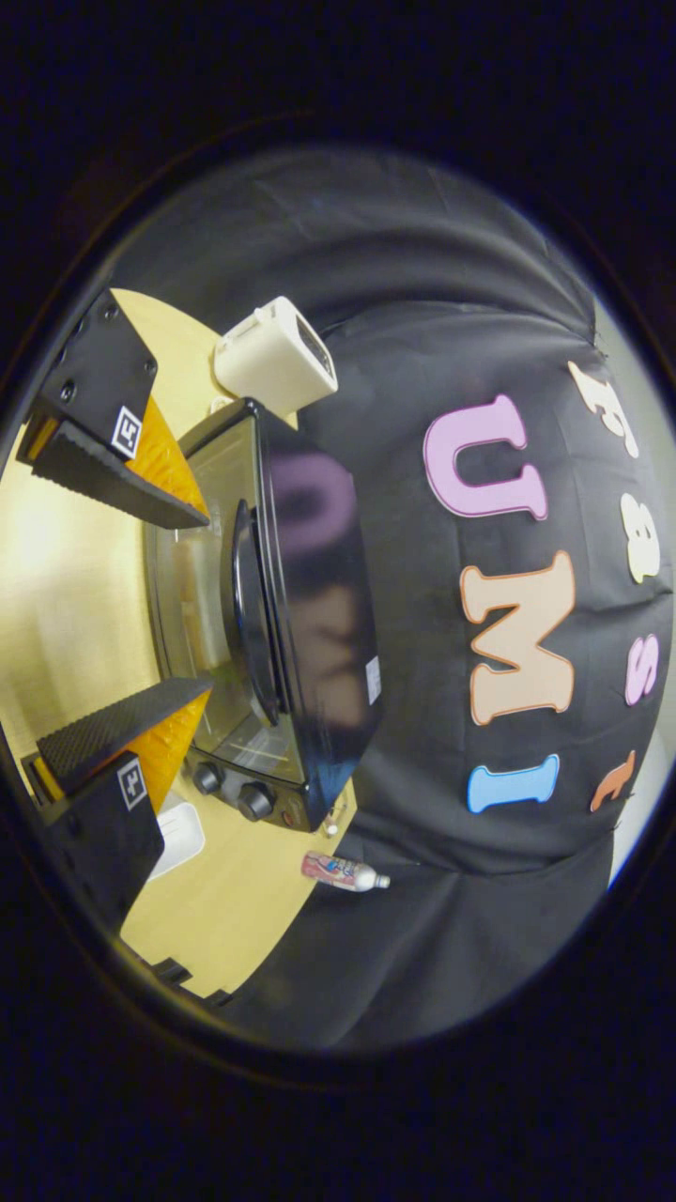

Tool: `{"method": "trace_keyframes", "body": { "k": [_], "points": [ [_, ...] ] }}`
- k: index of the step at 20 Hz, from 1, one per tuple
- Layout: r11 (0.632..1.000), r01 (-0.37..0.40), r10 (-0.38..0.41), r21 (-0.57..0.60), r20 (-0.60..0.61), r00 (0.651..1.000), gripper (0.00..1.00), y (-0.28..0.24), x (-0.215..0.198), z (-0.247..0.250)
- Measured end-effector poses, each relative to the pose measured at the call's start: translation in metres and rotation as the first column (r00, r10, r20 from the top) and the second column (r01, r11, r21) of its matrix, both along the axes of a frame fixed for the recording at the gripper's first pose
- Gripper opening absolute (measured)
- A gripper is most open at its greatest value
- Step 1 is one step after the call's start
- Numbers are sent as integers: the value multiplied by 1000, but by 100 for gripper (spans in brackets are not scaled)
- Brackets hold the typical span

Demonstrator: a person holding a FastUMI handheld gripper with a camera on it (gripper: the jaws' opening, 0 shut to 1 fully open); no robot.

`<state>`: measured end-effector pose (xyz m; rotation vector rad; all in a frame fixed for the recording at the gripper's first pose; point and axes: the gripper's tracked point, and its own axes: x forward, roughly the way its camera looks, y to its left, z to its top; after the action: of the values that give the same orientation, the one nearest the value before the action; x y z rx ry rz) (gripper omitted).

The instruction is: Open the toaster oven, put the food inside, and close the toaster oven door.

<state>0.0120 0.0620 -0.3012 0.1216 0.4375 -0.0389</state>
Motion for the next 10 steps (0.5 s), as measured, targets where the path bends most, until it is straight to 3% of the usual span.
{"method": "trace_keyframes", "body": {
  "k": [10],
  "points": [
    [999, -14, 22, -40, 213, 977, 99, -6, -2, 129]
  ]
}}
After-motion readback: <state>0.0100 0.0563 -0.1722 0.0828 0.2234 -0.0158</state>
